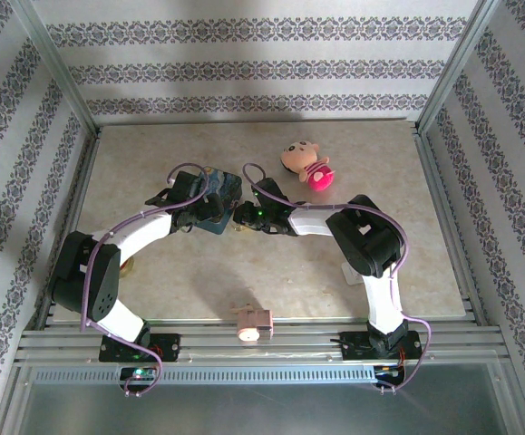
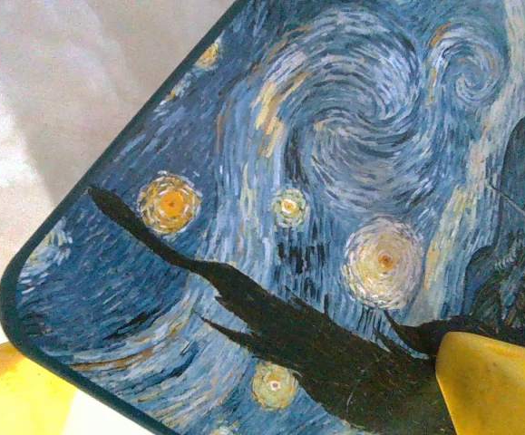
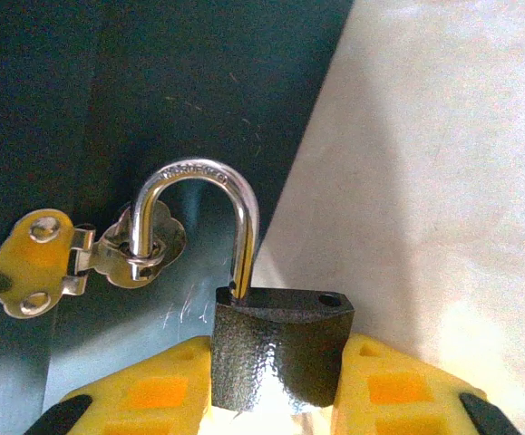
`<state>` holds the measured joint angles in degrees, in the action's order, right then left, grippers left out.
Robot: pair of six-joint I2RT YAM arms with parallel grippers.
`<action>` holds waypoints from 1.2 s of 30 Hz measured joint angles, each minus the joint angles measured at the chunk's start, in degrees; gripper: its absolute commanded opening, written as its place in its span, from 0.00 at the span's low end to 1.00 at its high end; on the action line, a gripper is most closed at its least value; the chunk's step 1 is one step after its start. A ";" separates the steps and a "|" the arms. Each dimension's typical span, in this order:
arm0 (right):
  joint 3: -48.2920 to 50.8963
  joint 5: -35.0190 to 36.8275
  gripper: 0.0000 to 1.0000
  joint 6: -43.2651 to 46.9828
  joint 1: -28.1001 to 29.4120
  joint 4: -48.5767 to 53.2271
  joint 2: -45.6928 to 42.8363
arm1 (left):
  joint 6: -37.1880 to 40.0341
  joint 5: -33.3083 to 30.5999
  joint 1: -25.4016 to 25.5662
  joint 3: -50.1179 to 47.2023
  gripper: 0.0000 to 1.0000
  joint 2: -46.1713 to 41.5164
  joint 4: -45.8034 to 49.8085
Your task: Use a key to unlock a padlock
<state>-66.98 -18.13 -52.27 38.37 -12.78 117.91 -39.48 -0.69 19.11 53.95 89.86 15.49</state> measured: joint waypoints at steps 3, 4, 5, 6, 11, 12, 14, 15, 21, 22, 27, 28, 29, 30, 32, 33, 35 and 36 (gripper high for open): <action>0.00 -0.22 0.00 -0.39 -0.04 -0.37 0.11 | 0.00 0.24 -0.02 -0.07 0.98 -0.04 -0.04; 0.00 -0.37 0.00 -0.55 -0.15 -0.48 0.17 | -0.02 0.31 -0.02 -0.11 0.98 -0.04 -0.09; 0.00 -0.70 0.00 -0.66 -0.31 -0.68 0.26 | -0.02 0.33 -0.02 -0.17 0.98 -0.11 -0.15; 0.00 -1.01 0.00 -0.87 -0.39 -0.81 0.35 | -0.02 0.39 -0.02 -0.26 0.98 -0.15 -0.26; 0.00 -2.01 0.00 -2.03 -0.76 -1.46 0.63 | -0.02 0.70 -0.02 -0.59 0.98 -0.26 -0.74; 0.02 -2.21 0.00 -2.25 -0.81 -1.68 0.70 | -0.02 0.70 -0.02 -0.59 0.98 -0.26 -0.76; 0.02 -2.54 0.00 -2.71 -1.03 -2.01 0.76 | -0.02 0.72 -0.02 -0.59 0.98 -0.26 -0.79; 0.02 -2.69 0.00 -2.95 -1.05 -2.19 0.83 | -0.02 0.72 -0.02 -0.59 0.98 -0.26 -0.81; 0.04 -2.97 0.00 -3.56 -1.16 -3.02 1.11 | -0.02 0.76 -0.11 -0.96 0.97 -0.52 -1.05; 0.04 -2.97 0.00 -3.80 -1.16 -3.13 1.14 | -0.02 0.87 -0.11 -1.01 0.97 -0.55 -1.11; -0.02 -2.34 0.00 -5.05 -1.16 -7.85 2.62 | -0.02 1.18 -0.11 -1.36 0.96 -0.74 -1.49; -0.07 -2.32 0.00 -5.14 -1.29 -8.72 2.99 | -0.09 1.20 -0.11 -1.42 0.96 -0.74 -1.57; -0.07 -2.51 0.00 -5.60 -1.42 -9.18 3.15 | -0.22 1.22 -0.11 -1.51 0.96 -0.79 -1.68; -0.07 -2.43 0.00 -5.81 -1.49 -9.55 3.21 | -0.24 1.25 -0.11 -1.55 0.96 -0.81 -1.79; 0.00 -2.49 0.00 -6.34 -1.51 -9.94 3.32 | -0.26 1.31 -0.11 -1.60 0.95 -0.85 -1.79; 0.04 -2.45 0.00 -6.34 -1.51 -10.01 3.32 | -0.28 1.33 -0.11 -1.64 0.93 -0.90 -1.79; 0.44 -2.32 0.00 -6.34 -1.53 -10.60 3.30 | -0.44 1.36 -0.11 -1.70 0.91 -1.01 -1.79; 0.76 -2.27 0.00 -6.32 -1.53 -11.06 3.21 | -0.48 1.40 -0.22 -1.81 0.89 -1.18 -1.79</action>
<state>-66.22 -20.40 -58.59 36.84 -23.83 121.12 -39.97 0.71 18.90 52.14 88.68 13.69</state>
